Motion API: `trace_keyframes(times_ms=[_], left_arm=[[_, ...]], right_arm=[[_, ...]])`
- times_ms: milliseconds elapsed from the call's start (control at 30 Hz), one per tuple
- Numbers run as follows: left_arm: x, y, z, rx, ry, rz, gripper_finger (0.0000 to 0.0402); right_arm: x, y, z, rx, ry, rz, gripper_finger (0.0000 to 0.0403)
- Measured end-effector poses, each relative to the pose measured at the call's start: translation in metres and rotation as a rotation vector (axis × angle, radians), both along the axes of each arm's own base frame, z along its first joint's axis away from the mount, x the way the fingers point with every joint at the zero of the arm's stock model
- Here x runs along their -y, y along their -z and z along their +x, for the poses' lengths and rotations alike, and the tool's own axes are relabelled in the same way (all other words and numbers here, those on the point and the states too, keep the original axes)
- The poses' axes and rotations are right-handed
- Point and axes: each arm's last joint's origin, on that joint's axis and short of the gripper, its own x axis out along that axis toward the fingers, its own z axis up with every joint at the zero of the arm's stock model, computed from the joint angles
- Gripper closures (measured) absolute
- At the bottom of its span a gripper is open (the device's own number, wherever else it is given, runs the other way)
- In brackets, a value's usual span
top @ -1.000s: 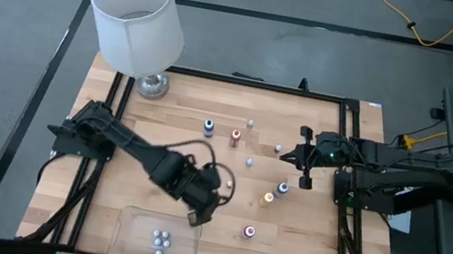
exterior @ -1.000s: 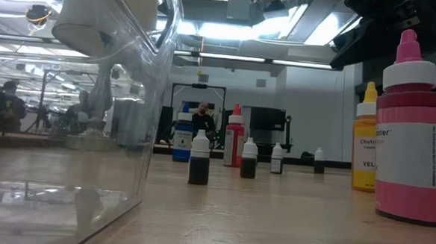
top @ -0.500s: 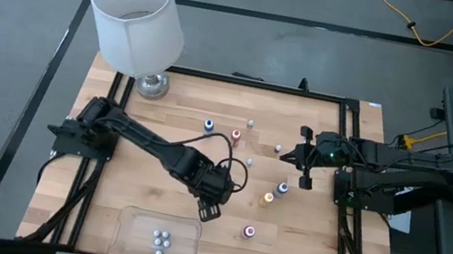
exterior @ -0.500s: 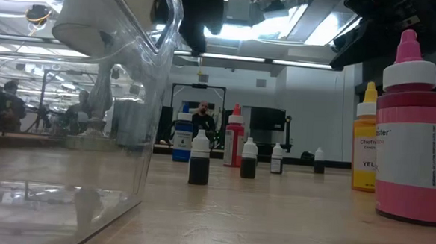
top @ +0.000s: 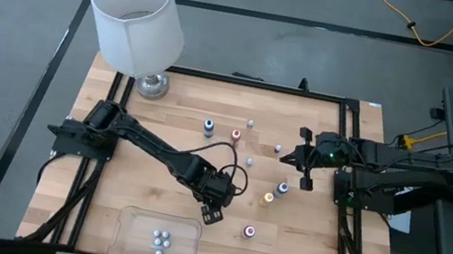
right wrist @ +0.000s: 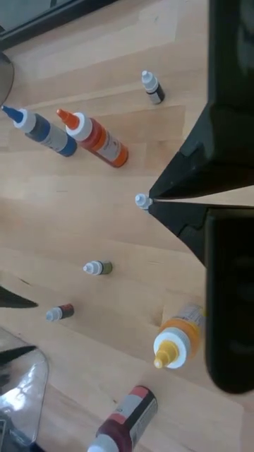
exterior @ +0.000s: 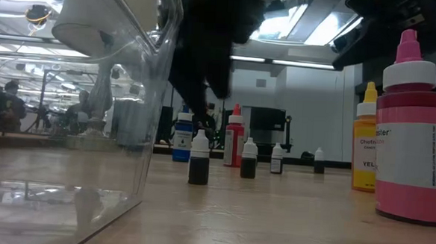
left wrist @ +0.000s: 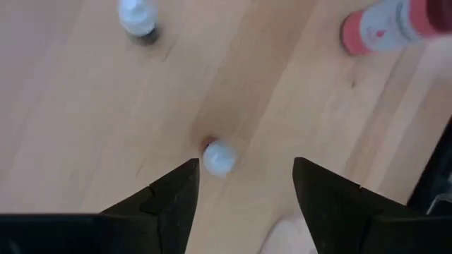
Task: Pick & Place food coloring
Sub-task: Put the small red food coloring bottle into the bin
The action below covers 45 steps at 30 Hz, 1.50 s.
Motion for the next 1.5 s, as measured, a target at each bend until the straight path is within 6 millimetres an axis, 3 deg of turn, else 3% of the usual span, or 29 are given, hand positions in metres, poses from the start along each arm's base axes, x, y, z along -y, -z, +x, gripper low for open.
trace_keyframes(times_ms=[267,500,1067,1333,1500], left_arm=[[0.002,0.031,0.008,-0.054,-0.012,0.048,0.0178],[0.003,0.041,0.01,-0.074,-0.013,0.056,0.0185],[0.002,0.041,0.011,-0.07,-0.014,0.05,0.0328],[0.002,0.038,0.011,-0.072,-0.014,0.051,0.0336],[0.004,0.016,0.02,-0.025,0.017,0.051,0.0338]], right_arm=[[0.0,0.01,-0.002,-0.031,0.004,0.008,0.0379],[-0.001,0.021,-0.004,-0.065,-0.009,0.029,0.0379],[-0.001,0.021,-0.004,-0.06,-0.011,0.025,0.0379],[-0.001,0.021,-0.004,-0.06,-0.011,0.025,0.0379],[-0.001,0.021,-0.004,-0.061,-0.011,0.025,0.0379]])
